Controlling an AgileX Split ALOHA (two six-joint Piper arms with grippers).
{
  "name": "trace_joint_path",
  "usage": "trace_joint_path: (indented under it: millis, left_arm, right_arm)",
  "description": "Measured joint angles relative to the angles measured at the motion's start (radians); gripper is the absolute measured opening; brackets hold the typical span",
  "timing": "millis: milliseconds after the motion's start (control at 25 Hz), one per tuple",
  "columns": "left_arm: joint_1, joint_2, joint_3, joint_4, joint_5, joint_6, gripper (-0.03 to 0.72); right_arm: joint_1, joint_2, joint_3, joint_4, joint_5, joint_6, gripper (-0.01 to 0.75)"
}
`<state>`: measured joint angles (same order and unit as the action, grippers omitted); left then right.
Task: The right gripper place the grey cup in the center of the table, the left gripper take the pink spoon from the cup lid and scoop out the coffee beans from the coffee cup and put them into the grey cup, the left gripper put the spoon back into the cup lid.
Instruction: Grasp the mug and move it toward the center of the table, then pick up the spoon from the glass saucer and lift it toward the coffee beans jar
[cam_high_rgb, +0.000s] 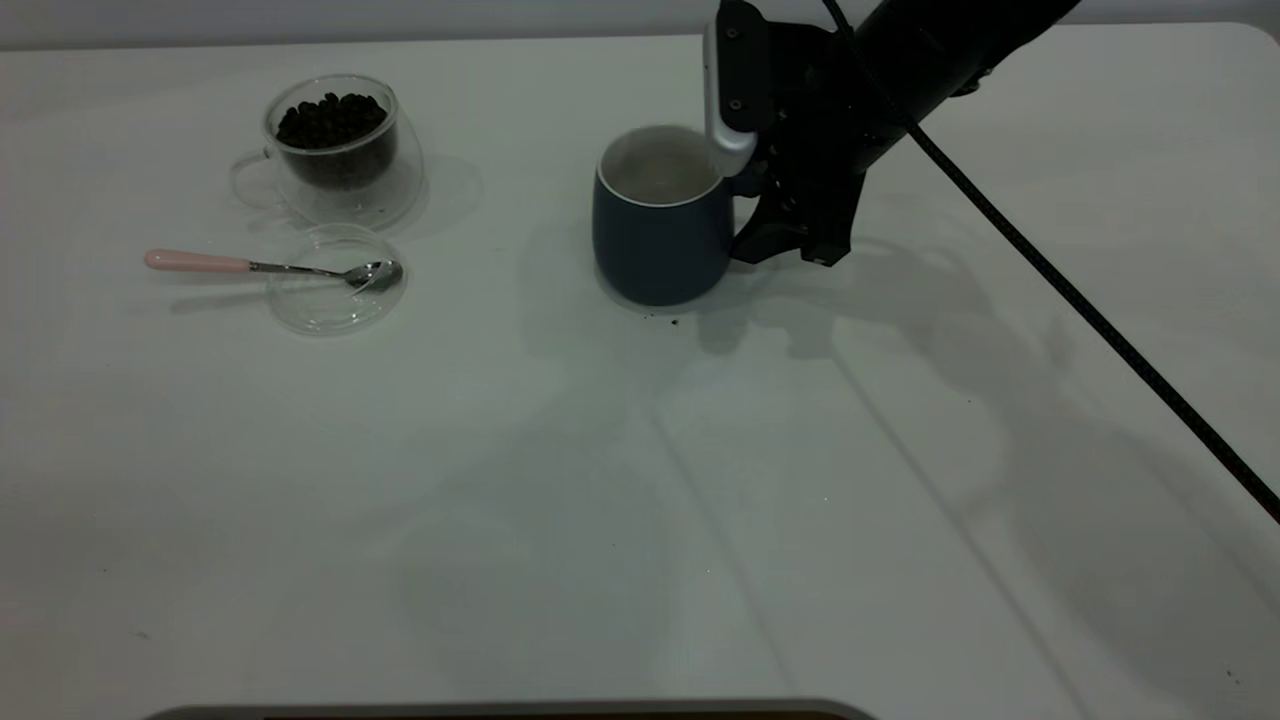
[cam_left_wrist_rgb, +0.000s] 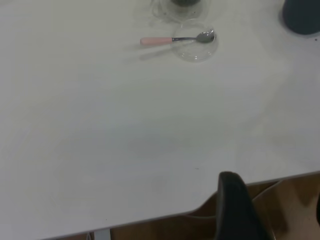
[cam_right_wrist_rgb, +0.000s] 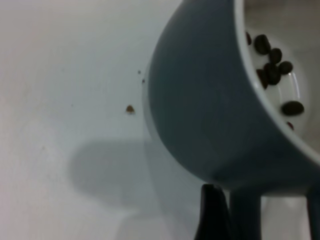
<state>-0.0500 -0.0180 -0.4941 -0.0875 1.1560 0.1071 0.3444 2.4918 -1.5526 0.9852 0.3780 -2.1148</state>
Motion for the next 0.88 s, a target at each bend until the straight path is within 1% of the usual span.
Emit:
trace_joint_path:
  millis: [120, 280, 440, 520, 640, 720, 800, 880]
  left_arm:
    - [0.000, 0.000, 0.000, 0.000, 0.000, 0.000, 0.445]
    - [0.000, 0.000, 0.000, 0.000, 0.000, 0.000, 0.445]
    - [0.000, 0.000, 0.000, 0.000, 0.000, 0.000, 0.445]
    - [0.000, 0.000, 0.000, 0.000, 0.000, 0.000, 0.445]
    - [0.000, 0.000, 0.000, 0.000, 0.000, 0.000, 0.445]
    - [0.000, 0.000, 0.000, 0.000, 0.000, 0.000, 0.445]
    - [0.000, 0.000, 0.000, 0.000, 0.000, 0.000, 0.445]
    - [0.000, 0.000, 0.000, 0.000, 0.000, 0.000, 0.445]
  right_arm:
    - [-0.017, 0.000, 0.000, -0.012, 0.008, 0.024, 0.536]
    - [-0.073, -0.044, 0.026, -0.092, 0.051, 0.163, 0.517]
    - [-0.139, -0.168, 0.113, -0.165, 0.061, 0.283, 0.491]
    - [-0.163, -0.256, 0.184, -0.182, 0.072, 0.387, 0.477]
    - [-0.166, -0.432, 0.304, -0.187, 0.115, 0.686, 0.461]
    - [-0.163, -0.582, 0.388, -0.215, 0.168, 0.962, 0.458]
    - [-0.163, -0.725, 0.479, -0.336, 0.255, 1.204, 0.457]
    - [-0.163, -0.880, 0.560, -0.527, 0.368, 1.474, 0.457]
